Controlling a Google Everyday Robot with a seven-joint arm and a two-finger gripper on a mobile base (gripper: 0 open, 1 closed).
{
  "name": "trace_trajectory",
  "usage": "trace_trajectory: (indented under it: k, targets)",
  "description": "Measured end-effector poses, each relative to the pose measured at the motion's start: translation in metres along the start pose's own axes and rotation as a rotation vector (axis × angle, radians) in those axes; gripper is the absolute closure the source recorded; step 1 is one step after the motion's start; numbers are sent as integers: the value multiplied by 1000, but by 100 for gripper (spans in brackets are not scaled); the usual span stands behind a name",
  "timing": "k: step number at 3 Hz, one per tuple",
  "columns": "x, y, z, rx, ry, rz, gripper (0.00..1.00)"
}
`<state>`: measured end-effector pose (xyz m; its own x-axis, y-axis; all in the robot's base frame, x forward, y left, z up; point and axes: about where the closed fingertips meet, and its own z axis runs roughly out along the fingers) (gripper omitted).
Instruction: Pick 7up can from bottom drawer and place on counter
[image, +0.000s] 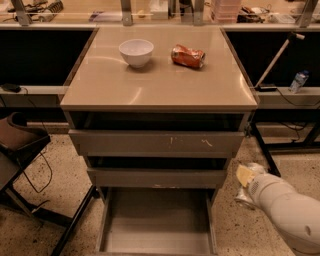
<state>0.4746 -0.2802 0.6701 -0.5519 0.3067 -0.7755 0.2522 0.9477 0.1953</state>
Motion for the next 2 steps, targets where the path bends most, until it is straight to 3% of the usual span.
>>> trace_trajectory:
  k: [1, 2]
  targets:
    - [-19, -11, -63, 80, -104, -12, 100]
    - [-42, 22, -99, 56, -171, -5, 100]
